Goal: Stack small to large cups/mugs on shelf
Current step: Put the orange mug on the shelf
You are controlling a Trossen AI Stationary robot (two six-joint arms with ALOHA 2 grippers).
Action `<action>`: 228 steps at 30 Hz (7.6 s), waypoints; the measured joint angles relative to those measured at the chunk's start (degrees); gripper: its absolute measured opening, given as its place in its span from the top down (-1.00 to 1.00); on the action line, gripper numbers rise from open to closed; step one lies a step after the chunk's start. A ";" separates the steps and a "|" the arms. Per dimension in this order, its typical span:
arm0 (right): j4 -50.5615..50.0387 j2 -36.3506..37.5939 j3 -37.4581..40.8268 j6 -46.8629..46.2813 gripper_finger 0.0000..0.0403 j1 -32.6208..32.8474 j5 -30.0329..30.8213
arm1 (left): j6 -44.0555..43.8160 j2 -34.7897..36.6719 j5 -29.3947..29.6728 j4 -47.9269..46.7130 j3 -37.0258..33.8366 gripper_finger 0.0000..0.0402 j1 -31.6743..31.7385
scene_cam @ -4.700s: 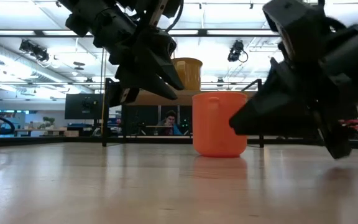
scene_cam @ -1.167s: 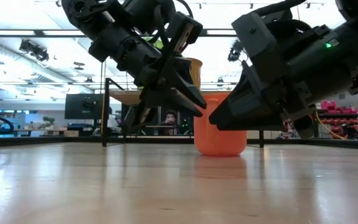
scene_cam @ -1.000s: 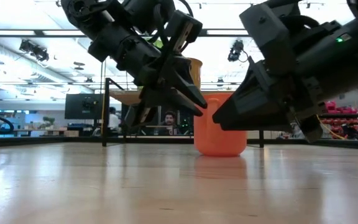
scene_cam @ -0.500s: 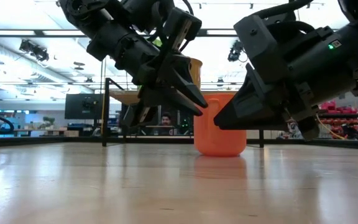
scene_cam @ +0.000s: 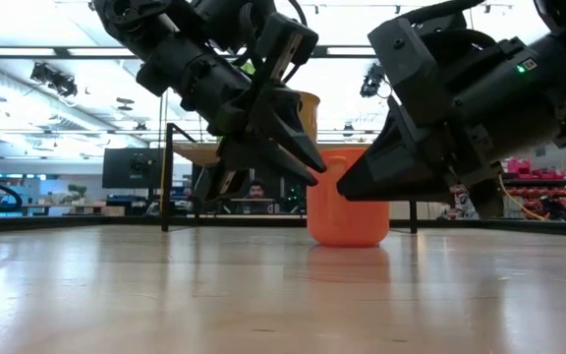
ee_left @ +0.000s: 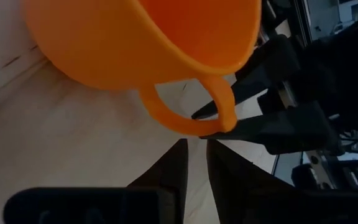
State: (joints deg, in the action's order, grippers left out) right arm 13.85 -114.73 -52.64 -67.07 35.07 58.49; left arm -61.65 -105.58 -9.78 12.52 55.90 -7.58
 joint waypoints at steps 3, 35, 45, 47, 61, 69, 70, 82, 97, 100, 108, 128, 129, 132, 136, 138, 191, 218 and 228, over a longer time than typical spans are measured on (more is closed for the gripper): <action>0.06 0.32 0.00 -0.22 0.67 -0.06 0.04 | 0.25 0.00 0.00 -0.25 0.02 0.67 0.31; -0.45 0.29 0.00 0.83 0.53 -3.47 -1.15 | 3.47 0.02 -2.08 -1.98 0.02 0.74 3.78; -0.46 0.26 0.00 -0.98 0.54 -3.27 -1.17 | 3.84 0.02 -4.46 -3.25 0.02 0.76 3.81; -0.65 0.63 0.00 -2.61 0.54 -2.87 -1.18 | 4.10 0.02 -4.17 -4.94 0.02 0.77 4.18; -36.66 13.84 -0.02 -39.47 0.93 -1.53 -9.36 | 7.14 0.02 -4.55 -5.56 0.00 0.78 6.19; -36.76 13.53 0.02 -41.10 0.91 -6.58 -13.96 | 7.99 0.02 -4.89 -1.98 0.00 0.78 6.30; -36.71 13.58 0.02 -40.98 0.94 -7.24 -14.25 | 7.96 0.04 -4.90 -1.96 0.00 0.78 6.30; -37.99 13.58 0.02 -39.25 0.98 -10.17 -15.35 | 7.41 0.04 -3.12 -1.16 -0.02 0.76 7.15; -42.03 15.69 0.02 -38.58 0.93 -5.82 -17.90 | 11.65 0.04 -2.74 -1.06 -0.02 0.64 2.56; -44.87 17.68 0.02 -39.71 0.92 -3.50 -17.69 | 15.69 0.04 1.65 -1.27 -0.09 0.58 1.94; -46.09 20.50 0.00 -39.59 0.92 2.36 -11.31 | 20.51 -2.40 7.16 1.38 -0.20 0.47 3.41; -51.61 20.75 0.02 -37.56 0.91 -1.32 -13.47 | 25.16 -5.69 5.93 4.44 -0.20 0.46 2.02; -51.66 20.75 0.02 -37.46 0.89 -1.52 -13.50 | 25.50 -5.69 5.95 4.43 -0.20 0.46 2.02; -51.65 20.75 0.02 -37.48 0.82 -2.53 -13.58 | 26.38 -5.70 6.43 4.91 -0.20 0.46 2.06; -51.55 20.73 0.02 -39.26 0.75 -5.26 -16.23 | 26.59 -5.68 6.61 4.76 -0.20 0.46 2.91; -51.38 20.73 0.02 -40.50 0.73 -6.99 -19.73 | 27.53 -5.68 6.62 4.77 -0.18 0.46 3.49; -47.97 33.56 0.02 -15.64 0.70 -23.41 -31.52 | 32.83 -4.87 0.89 8.59 0.11 0.23 7.74; -47.95 33.56 0.02 -14.80 0.70 -23.38 -31.55 | 35.28 -5.11 0.77 11.58 0.11 0.28 6.90; -47.93 33.56 0.02 -14.80 0.70 -23.38 -31.55 | 33.79 -5.11 0.90 11.99 0.11 0.42 6.71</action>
State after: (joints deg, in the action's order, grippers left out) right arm -34.09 -81.17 -52.62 -81.87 11.68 26.94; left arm -27.86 -110.69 -8.88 24.51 56.01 -0.86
